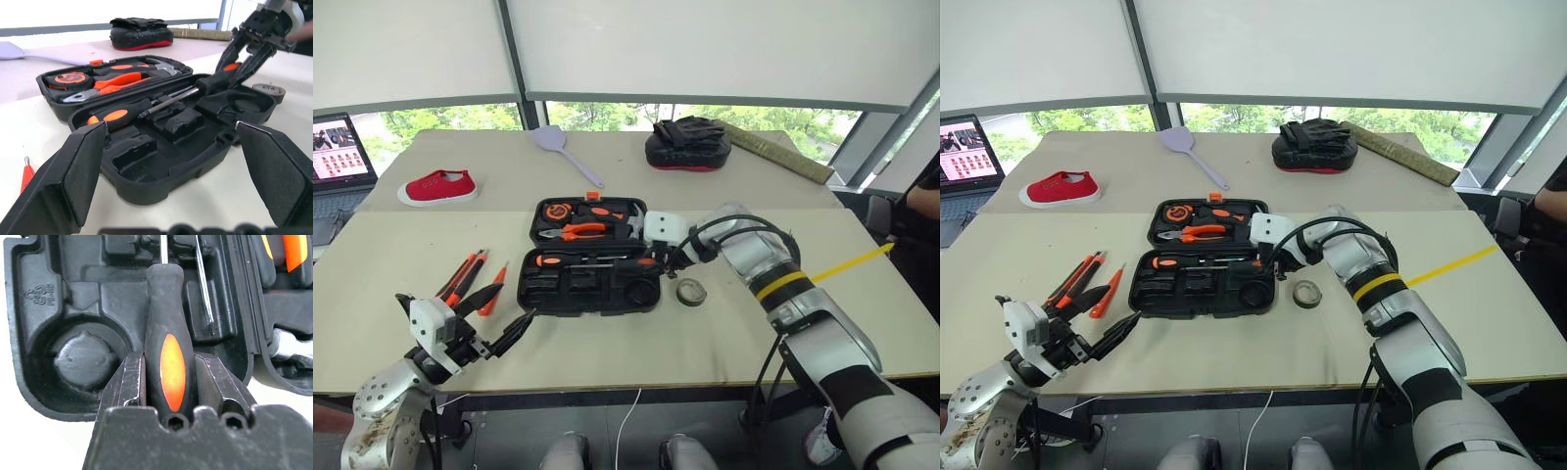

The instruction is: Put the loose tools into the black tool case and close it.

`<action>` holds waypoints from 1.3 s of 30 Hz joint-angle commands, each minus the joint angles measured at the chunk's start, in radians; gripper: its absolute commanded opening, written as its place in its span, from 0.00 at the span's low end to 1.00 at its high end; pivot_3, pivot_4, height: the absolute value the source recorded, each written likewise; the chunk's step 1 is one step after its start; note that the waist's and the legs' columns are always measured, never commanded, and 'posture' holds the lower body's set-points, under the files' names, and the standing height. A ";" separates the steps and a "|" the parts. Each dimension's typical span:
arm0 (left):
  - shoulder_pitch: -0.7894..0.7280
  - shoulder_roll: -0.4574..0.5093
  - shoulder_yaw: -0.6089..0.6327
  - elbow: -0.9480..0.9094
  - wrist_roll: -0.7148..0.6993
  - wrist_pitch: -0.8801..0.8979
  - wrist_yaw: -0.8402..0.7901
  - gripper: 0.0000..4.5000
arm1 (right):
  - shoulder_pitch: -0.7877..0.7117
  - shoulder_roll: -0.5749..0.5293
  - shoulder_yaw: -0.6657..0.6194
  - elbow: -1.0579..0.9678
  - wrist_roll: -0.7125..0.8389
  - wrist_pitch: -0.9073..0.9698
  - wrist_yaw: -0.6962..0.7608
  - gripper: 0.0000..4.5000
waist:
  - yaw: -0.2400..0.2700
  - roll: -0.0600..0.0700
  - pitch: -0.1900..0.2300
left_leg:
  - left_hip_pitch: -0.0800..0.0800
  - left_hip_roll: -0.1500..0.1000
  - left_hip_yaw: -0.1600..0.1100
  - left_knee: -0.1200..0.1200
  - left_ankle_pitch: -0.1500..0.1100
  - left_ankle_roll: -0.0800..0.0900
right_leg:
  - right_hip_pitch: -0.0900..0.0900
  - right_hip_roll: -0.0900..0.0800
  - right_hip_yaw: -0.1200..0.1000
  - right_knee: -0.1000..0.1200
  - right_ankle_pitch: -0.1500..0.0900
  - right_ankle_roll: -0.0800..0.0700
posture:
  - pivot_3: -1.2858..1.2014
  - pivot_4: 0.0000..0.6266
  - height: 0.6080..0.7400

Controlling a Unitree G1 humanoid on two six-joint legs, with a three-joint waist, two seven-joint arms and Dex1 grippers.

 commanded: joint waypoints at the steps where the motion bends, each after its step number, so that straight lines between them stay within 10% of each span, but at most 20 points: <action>1: 0.007 0.002 -0.006 -0.029 0.003 -0.021 -0.008 1.00 | -0.038 0.023 0.002 0.030 -0.026 -0.049 -0.005 0.23 | -0.001 0.000 0.000 | 0.000 0.000 0.000 0.000 0.000 0.000 | 0.000 0.000 0.000 0.000 0.000 0.000 | 0.52 0.24 1.00; 15: 0.039 -0.003 -0.019 -0.039 0.021 -0.035 -0.008 1.00 | -0.085 0.085 -0.007 0.203 -0.061 -0.124 -0.011 0.23 | -0.002 0.000 0.000 | 0.000 0.000 0.000 0.000 0.000 0.000 | 0.000 0.000 0.000 0.000 0.000 0.000 | 0.52 0.24 1.00; 23: 0.062 0.001 -0.010 -0.032 0.019 -0.054 -0.012 1.00 | -0.121 0.061 -0.080 0.206 -0.003 -0.273 0.014 0.85 | -0.002 0.000 0.000 | 0.000 0.000 0.001 0.000 0.000 -0.001 | 0.000 0.000 0.000 0.000 0.000 0.000 | 0.52 0.24 1.00; 27: 0.064 0.005 0.001 -0.025 0.016 -0.061 -0.007 1.00 | -0.128 0.048 -0.211 0.133 0.186 -0.257 0.195 0.85 | -0.002 0.000 0.000 | 0.000 0.000 0.001 0.000 0.000 -0.001 | 0.000 0.000 0.000 0.000 0.000 0.000 | 0.52 0.24 1.00; 39: 0.010 0.006 0.019 0.030 0.040 -0.042 0.081 1.00 | 0.037 0.184 -0.251 0.256 0.144 -0.297 -0.082 0.01 | 0.000 0.000 0.000 | 0.000 0.000 0.001 -0.001 0.001 -0.002 | 0.000 -0.001 0.000 0.001 0.001 -0.001 | 0.52 0.24 1.00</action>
